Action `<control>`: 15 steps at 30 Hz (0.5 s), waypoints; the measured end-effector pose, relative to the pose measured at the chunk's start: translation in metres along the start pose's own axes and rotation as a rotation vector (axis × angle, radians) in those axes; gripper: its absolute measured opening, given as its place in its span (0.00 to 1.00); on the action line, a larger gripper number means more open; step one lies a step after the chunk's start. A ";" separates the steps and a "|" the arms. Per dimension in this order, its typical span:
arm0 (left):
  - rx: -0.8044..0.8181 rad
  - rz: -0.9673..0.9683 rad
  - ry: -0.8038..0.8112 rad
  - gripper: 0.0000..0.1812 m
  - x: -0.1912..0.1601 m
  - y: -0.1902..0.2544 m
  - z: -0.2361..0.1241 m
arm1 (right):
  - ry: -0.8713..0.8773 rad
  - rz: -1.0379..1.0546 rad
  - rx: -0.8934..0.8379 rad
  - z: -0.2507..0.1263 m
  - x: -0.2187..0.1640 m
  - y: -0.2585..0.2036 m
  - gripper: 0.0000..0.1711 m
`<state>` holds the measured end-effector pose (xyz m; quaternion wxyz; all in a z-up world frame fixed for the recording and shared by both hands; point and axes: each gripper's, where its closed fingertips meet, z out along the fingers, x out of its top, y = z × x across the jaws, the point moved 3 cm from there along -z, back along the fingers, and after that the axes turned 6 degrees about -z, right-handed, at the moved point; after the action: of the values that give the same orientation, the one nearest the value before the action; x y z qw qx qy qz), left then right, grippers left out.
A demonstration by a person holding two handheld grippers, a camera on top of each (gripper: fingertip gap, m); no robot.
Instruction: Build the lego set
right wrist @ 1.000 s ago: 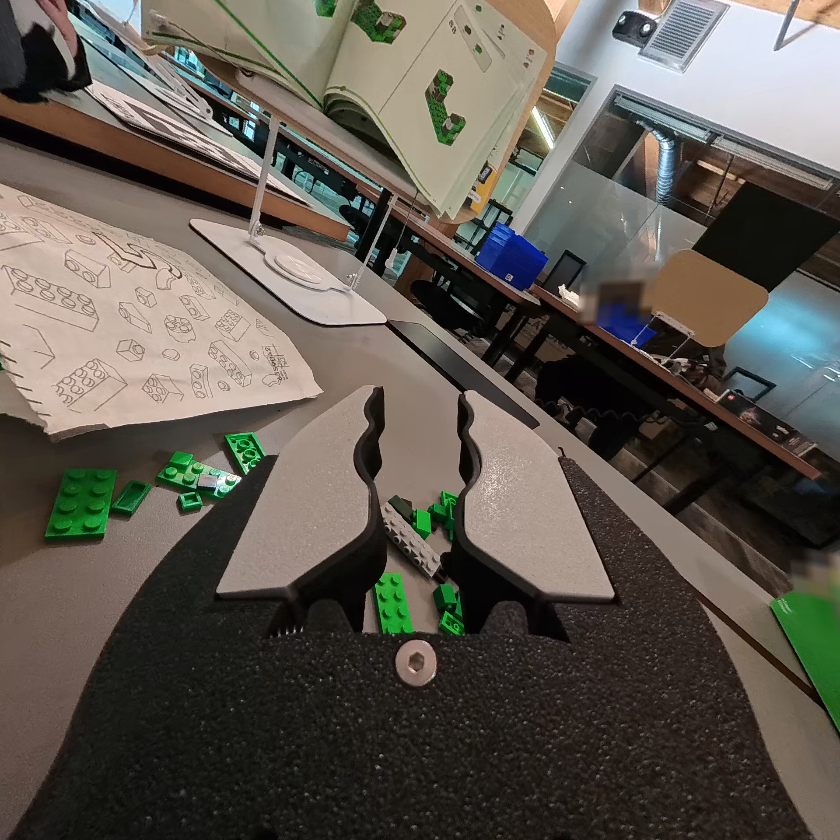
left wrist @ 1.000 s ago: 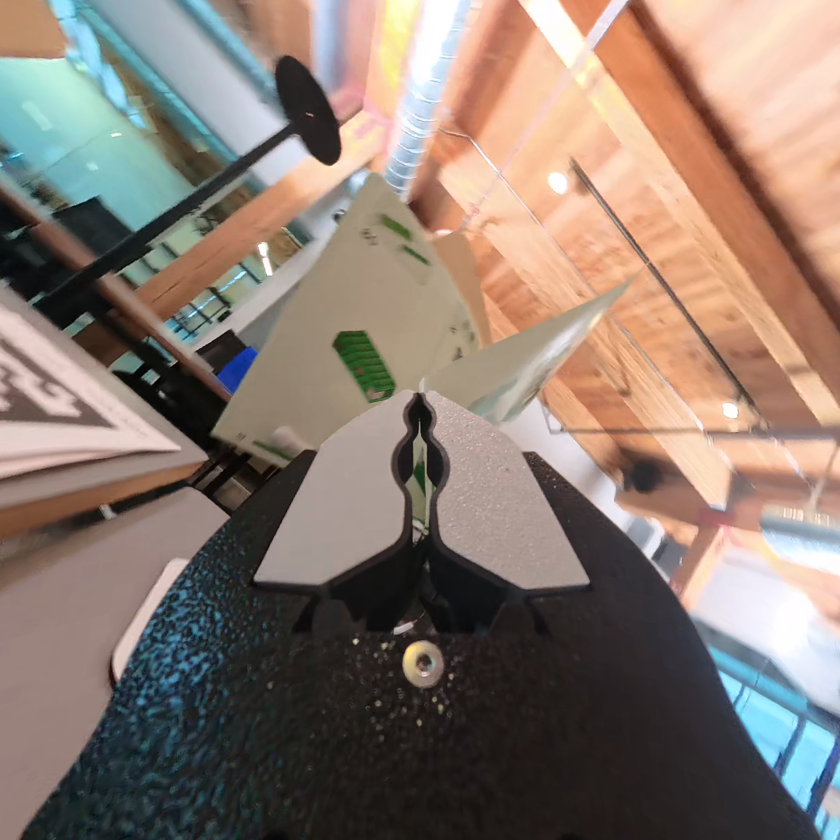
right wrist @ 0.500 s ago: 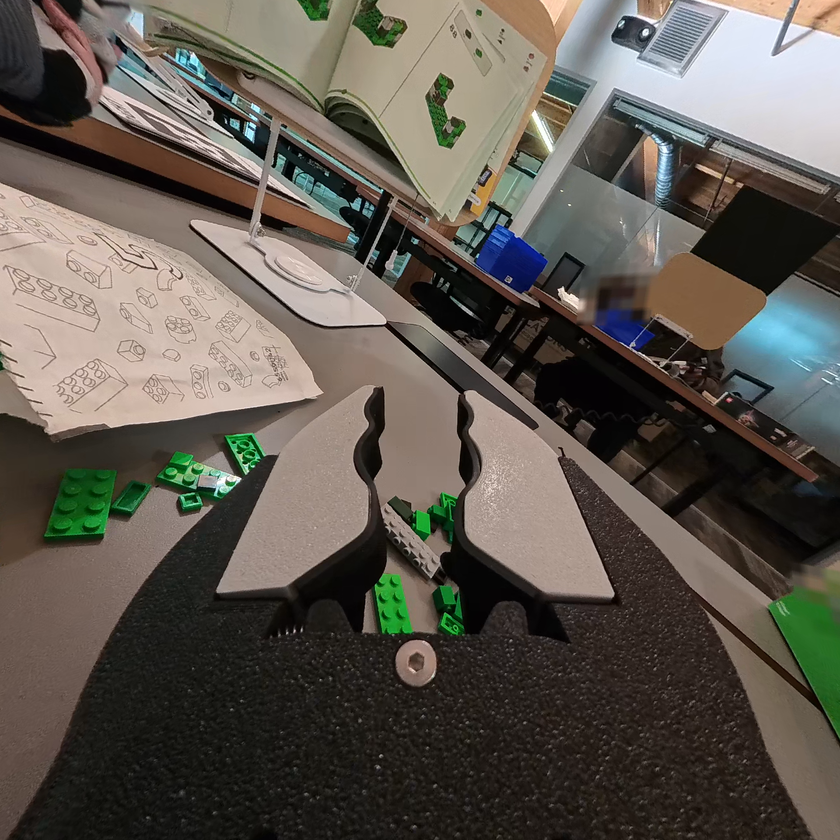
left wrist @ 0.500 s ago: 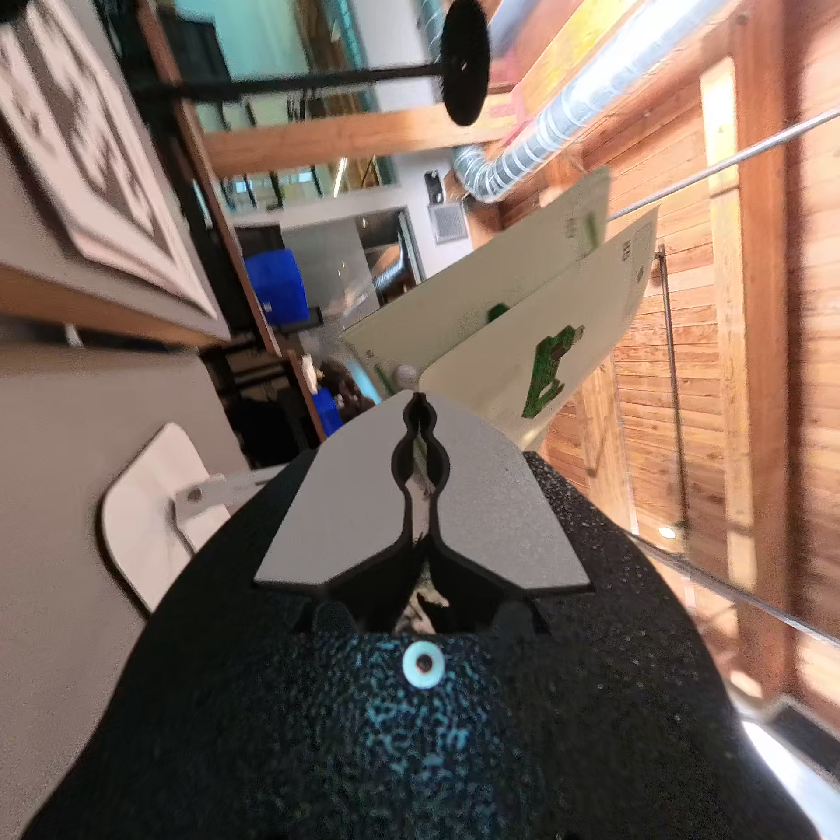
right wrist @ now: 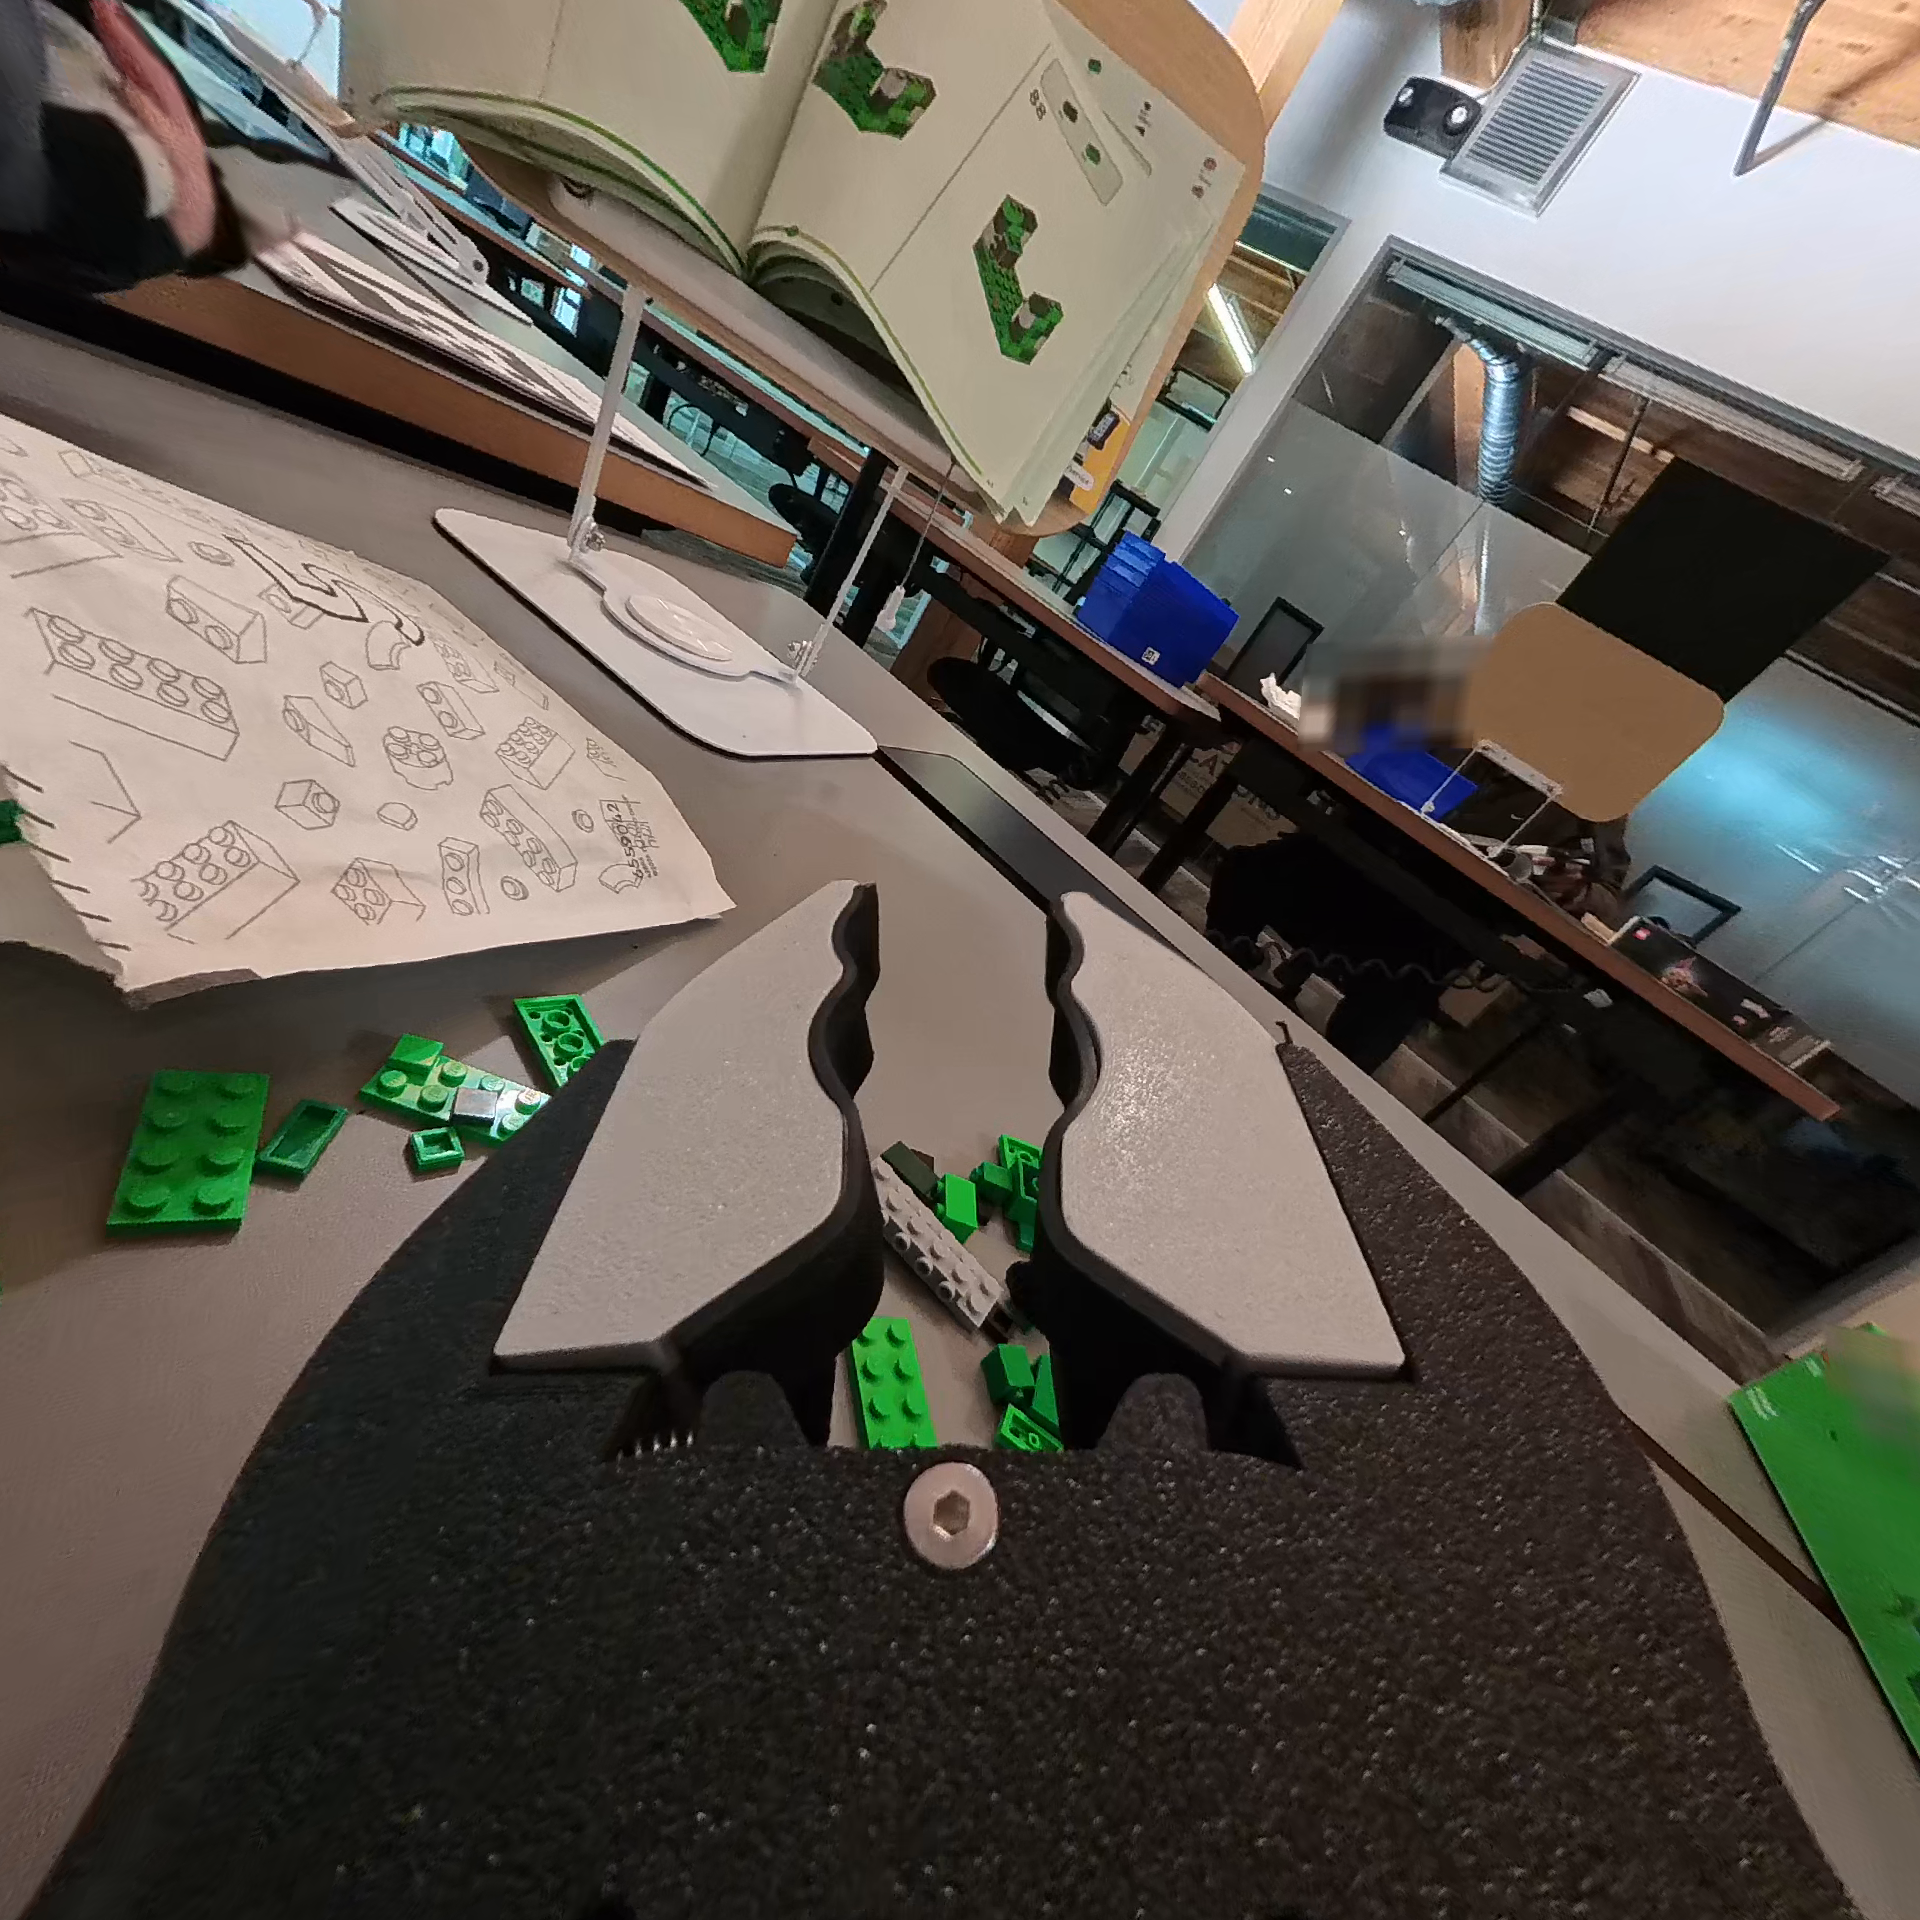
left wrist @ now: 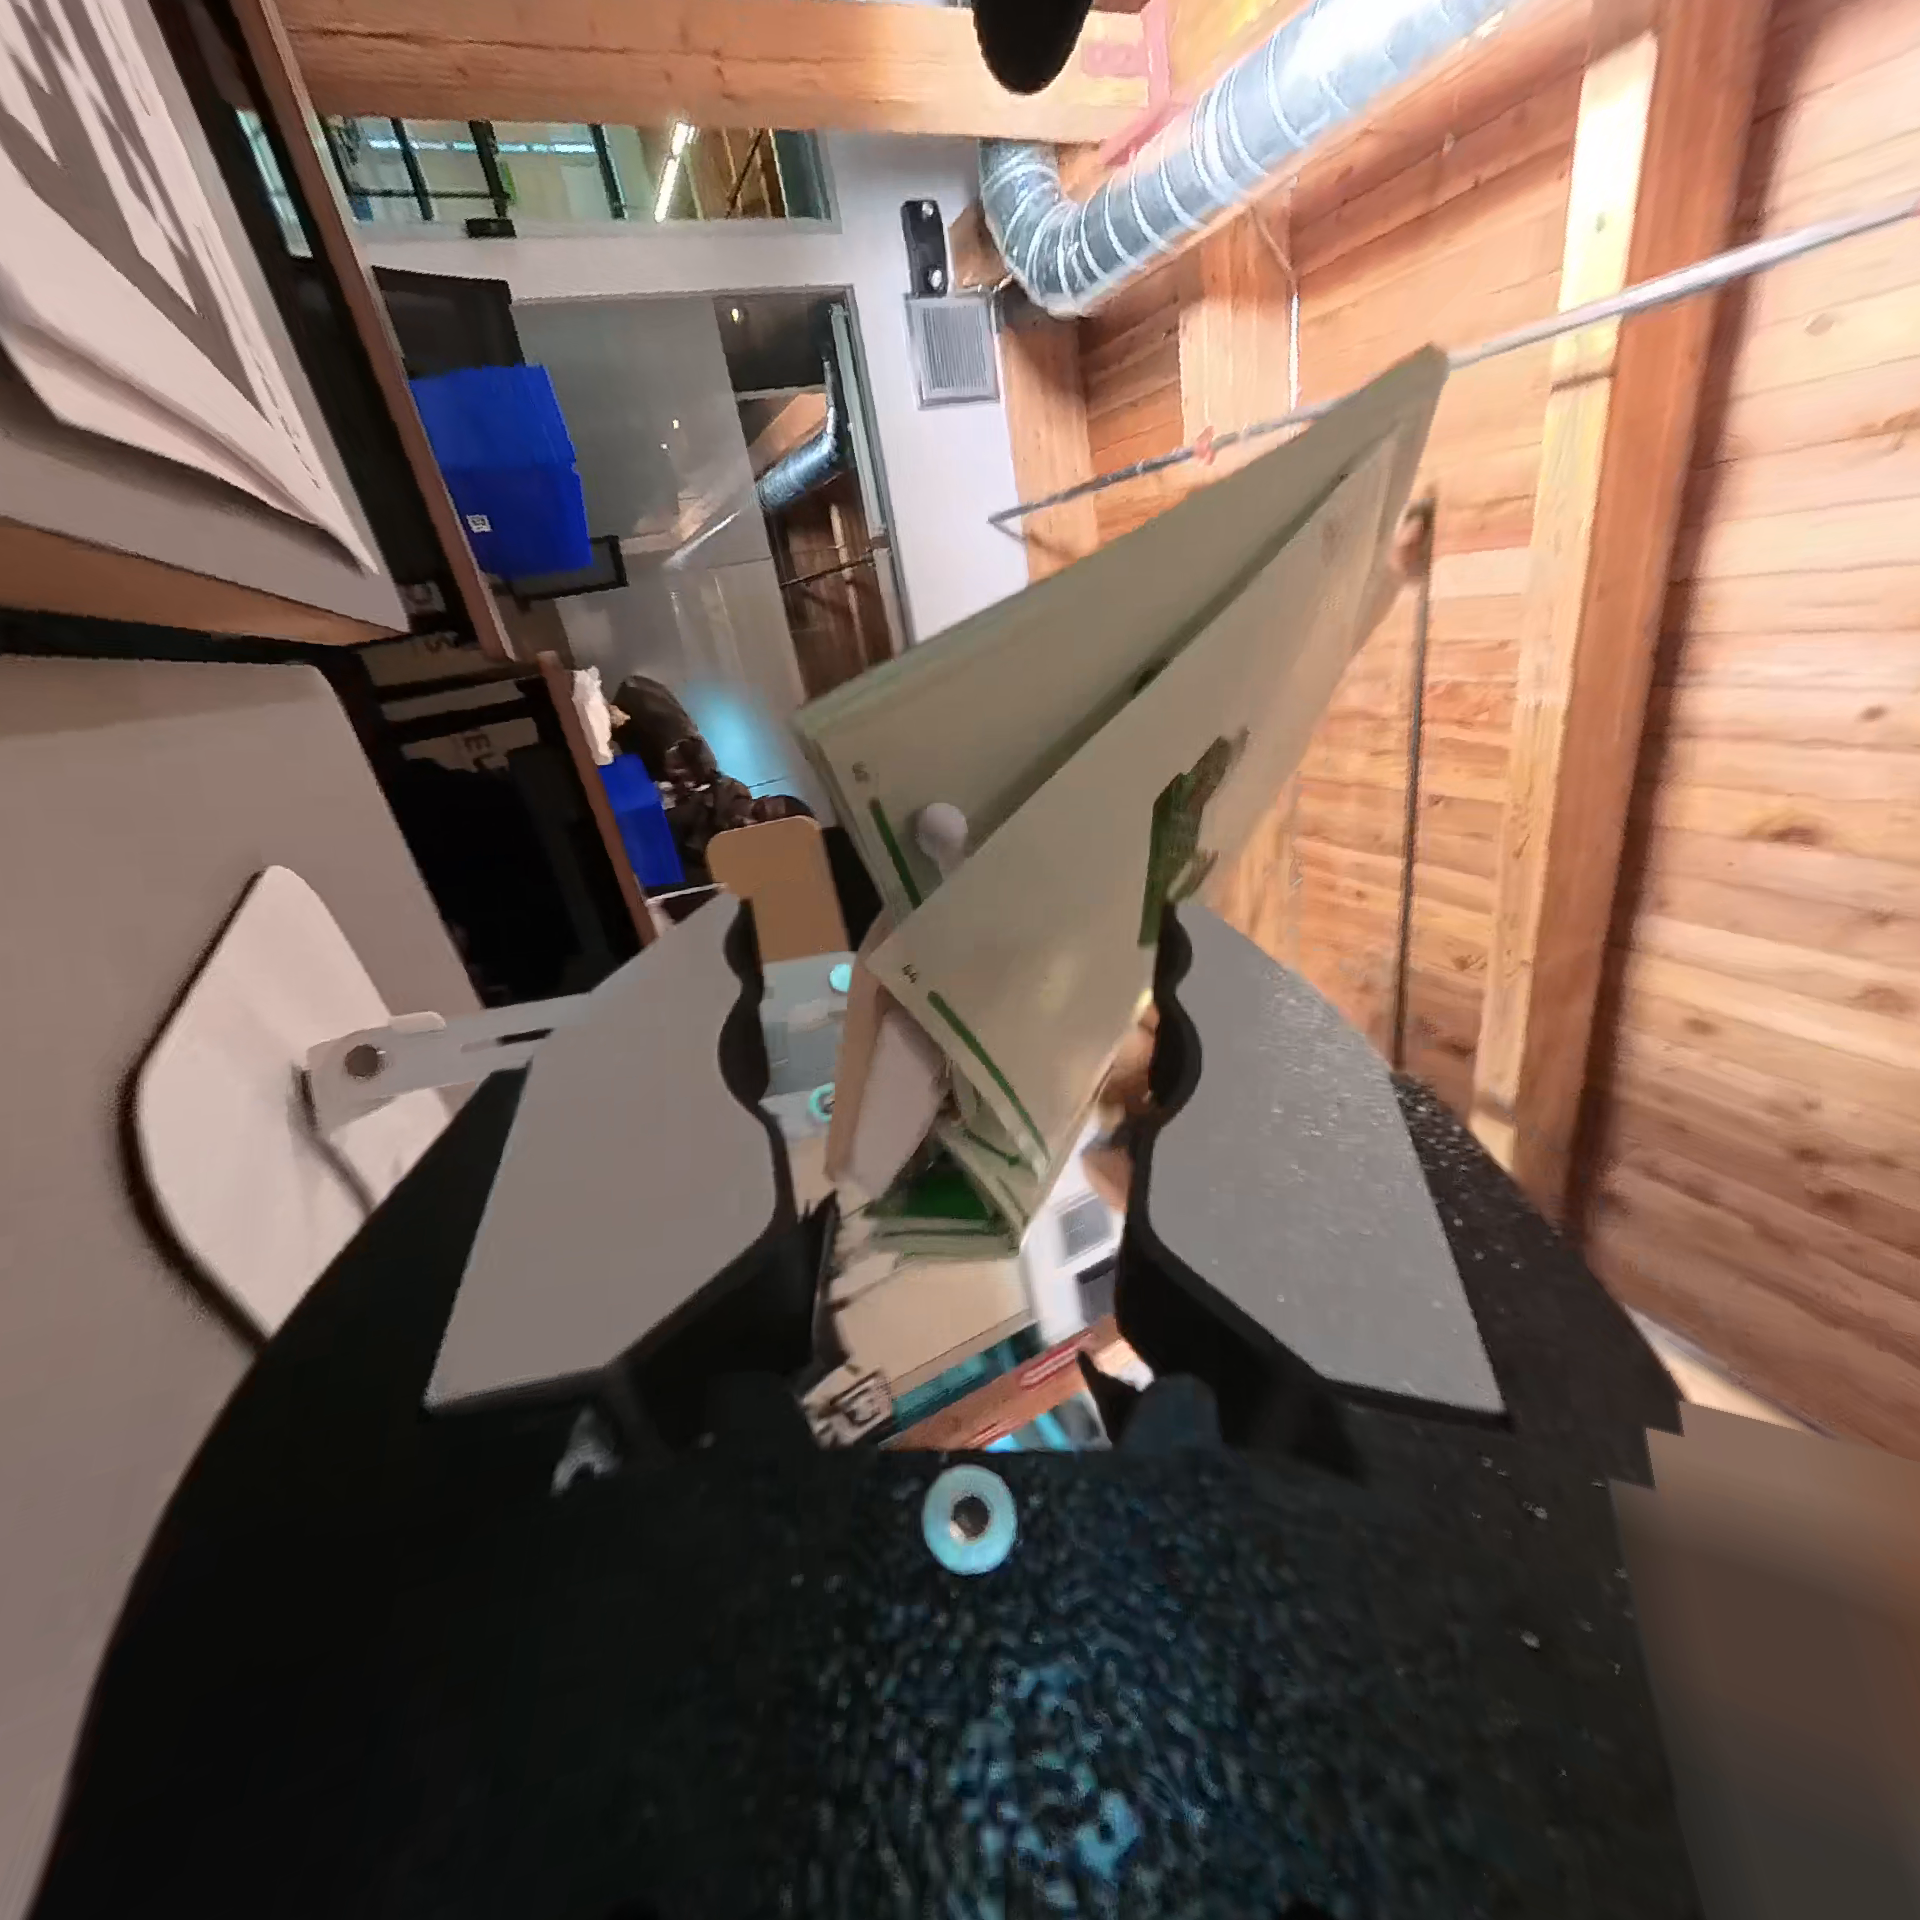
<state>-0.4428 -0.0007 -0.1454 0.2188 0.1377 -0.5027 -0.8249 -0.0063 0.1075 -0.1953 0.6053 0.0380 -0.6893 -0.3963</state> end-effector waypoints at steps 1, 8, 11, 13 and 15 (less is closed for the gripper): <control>0.018 0.053 -0.020 0.40 -0.002 0.004 -0.006 | 0.002 0.004 -0.004 0.000 0.000 0.001 0.17; -0.059 0.769 -0.662 0.42 -0.097 0.064 -0.062 | 0.040 0.125 -0.088 -0.008 0.000 0.020 0.18; -0.104 1.147 -1.012 0.48 -0.143 0.063 -0.103 | 0.069 0.176 -0.157 -0.019 0.007 0.046 0.19; -0.132 1.368 -1.187 0.49 -0.162 0.056 -0.128 | 0.089 0.202 -0.201 -0.030 0.014 0.067 0.20; -0.172 1.501 -1.342 0.48 -0.178 0.045 -0.149 | 0.095 0.230 -0.205 -0.040 0.018 0.081 0.21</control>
<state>-0.2120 -0.0440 -0.1724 0.3624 -0.7230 -0.4175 -0.4143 0.0588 0.1335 -0.1348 0.6794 -0.0845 -0.6156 -0.3902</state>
